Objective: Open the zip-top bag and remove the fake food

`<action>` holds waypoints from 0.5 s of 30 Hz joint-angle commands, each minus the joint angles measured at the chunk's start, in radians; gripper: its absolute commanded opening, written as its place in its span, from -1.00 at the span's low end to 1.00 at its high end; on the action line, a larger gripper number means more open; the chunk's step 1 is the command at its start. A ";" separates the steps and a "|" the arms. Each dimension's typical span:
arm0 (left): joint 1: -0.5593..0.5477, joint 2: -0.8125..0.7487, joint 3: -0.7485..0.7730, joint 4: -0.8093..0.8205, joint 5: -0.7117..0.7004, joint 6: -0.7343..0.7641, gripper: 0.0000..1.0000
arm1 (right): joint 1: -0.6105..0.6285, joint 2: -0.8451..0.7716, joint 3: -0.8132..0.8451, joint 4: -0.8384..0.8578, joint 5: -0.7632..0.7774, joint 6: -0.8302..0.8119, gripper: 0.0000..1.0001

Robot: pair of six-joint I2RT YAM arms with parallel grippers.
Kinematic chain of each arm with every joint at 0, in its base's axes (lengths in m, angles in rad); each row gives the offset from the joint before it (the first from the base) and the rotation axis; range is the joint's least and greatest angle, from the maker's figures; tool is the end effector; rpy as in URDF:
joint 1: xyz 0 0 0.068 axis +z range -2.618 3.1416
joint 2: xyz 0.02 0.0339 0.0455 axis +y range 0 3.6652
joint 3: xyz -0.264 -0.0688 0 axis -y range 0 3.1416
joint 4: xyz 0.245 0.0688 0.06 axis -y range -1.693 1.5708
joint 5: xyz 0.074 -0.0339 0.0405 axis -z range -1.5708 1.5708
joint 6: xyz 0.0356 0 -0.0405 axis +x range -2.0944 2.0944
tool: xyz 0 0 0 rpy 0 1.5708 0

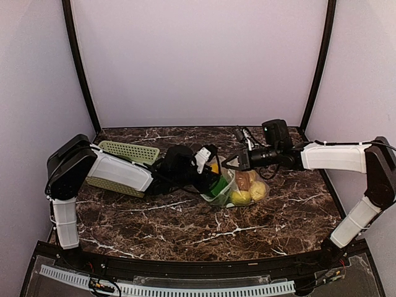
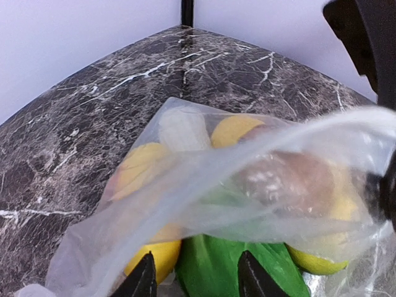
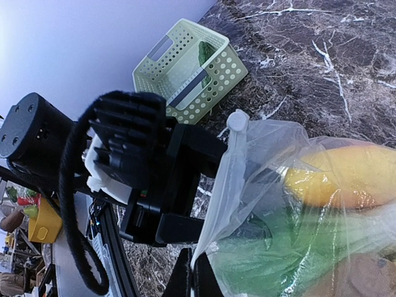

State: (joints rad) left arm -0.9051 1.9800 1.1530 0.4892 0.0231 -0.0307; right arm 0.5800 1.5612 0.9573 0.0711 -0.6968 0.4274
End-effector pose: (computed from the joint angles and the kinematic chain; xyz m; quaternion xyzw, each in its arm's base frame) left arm 0.2702 -0.3454 0.1797 0.3515 0.7363 -0.2692 0.5118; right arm 0.2723 0.2057 0.2363 -0.2311 0.8009 0.4846 0.2652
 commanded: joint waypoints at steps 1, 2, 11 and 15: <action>0.005 -0.002 -0.040 0.050 0.147 0.025 -0.01 | -0.001 0.007 0.045 0.018 -0.004 -0.015 -1.00; 0.005 -0.002 -0.042 0.052 0.188 0.024 0.12 | -0.001 0.011 0.044 0.019 -0.007 -0.015 -1.00; 0.003 0.078 0.015 -0.061 0.143 -0.014 0.51 | -0.001 0.019 0.009 0.056 -0.015 0.004 -1.00; 0.002 0.134 0.072 -0.129 0.158 -0.027 0.61 | -0.002 0.019 -0.008 0.059 -0.009 0.003 -1.00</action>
State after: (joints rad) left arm -0.9024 2.0708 1.1847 0.4591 0.1761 -0.0402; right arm 0.5800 1.5719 0.9691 0.0780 -0.6987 0.4290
